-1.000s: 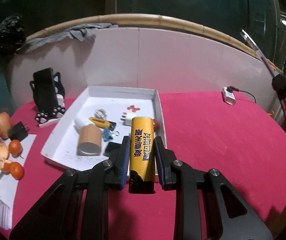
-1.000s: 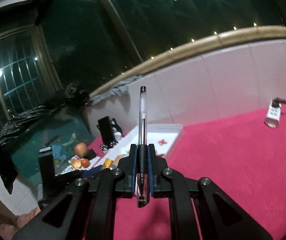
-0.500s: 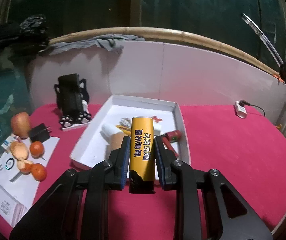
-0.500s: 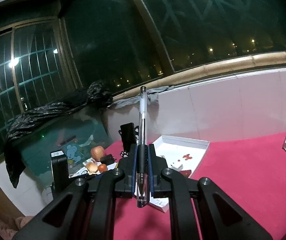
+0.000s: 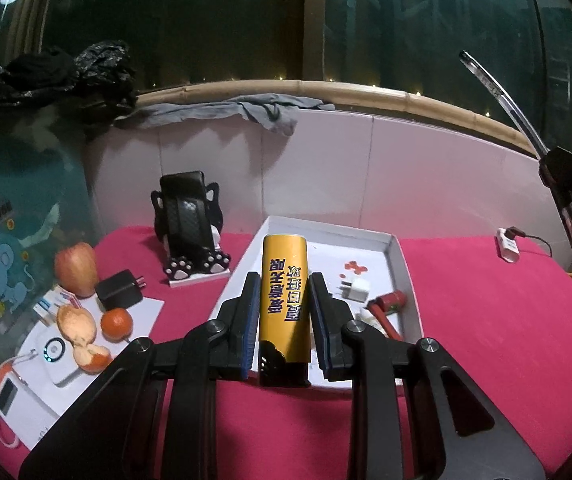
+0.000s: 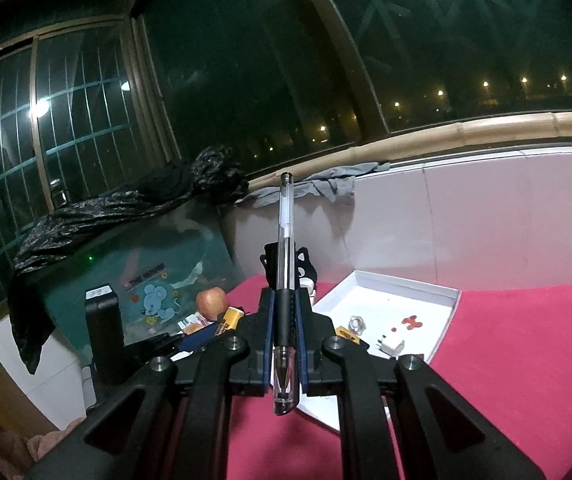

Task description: Organize rigid objects

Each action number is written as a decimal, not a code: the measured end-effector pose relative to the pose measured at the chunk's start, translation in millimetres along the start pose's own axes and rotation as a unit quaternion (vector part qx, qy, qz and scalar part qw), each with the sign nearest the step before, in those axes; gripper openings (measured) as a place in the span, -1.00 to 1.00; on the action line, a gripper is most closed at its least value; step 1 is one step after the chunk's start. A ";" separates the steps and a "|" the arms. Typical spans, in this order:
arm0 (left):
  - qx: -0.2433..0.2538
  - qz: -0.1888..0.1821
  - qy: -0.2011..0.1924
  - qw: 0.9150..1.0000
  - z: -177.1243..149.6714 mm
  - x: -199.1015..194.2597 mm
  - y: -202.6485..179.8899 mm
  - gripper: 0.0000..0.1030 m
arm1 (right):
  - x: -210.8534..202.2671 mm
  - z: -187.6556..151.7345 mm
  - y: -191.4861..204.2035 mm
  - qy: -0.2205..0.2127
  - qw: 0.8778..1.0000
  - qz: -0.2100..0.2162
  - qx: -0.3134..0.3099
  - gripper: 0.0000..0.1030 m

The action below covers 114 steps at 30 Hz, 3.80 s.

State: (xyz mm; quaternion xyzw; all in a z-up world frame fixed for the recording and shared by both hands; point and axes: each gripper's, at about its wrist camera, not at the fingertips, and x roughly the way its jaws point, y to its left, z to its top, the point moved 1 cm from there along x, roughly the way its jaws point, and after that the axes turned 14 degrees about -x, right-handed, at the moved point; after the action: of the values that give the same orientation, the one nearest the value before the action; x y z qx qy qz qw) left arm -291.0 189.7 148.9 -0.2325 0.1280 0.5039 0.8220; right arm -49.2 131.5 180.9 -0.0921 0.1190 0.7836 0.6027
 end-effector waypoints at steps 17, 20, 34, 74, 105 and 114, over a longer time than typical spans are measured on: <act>0.008 0.006 0.005 1.000 21.7 39.7 -0.2 -0.54 | 47.6 7.8 -6.8 0.025 1.000 -0.002 0.010 -0.86; 0.009 0.007 0.011 1.000 24.4 52.1 -0.3 -0.54 | 54.8 4.8 -11.7 0.032 0.999 -0.005 0.018 -0.86; 0.017 0.018 0.044 0.999 24.1 106.5 -1.9 -0.54 | 90.4 -14.4 -41.2 0.066 0.996 -0.013 0.061 -0.86; 0.043 0.057 0.121 0.990 8.6 205.7 -30.9 -0.54 | 142.9 -59.7 -75.9 0.130 0.982 -0.046 0.128 -0.85; 0.024 0.105 0.121 0.987 -0.6 202.0 -9.7 1.00 | 135.7 -96.8 -84.2 0.151 0.970 -0.122 0.148 1.00; 0.010 0.094 0.085 0.992 6.5 170.5 -11.7 0.99 | 113.0 -85.5 -75.3 0.128 0.971 -0.154 0.129 1.00</act>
State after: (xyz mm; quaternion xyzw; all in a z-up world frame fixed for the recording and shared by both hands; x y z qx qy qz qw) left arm -202.4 319.6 81.7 -0.2532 0.2242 0.5561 0.7592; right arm -5.3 228.7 61.1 -0.1302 0.2795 0.6412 0.7027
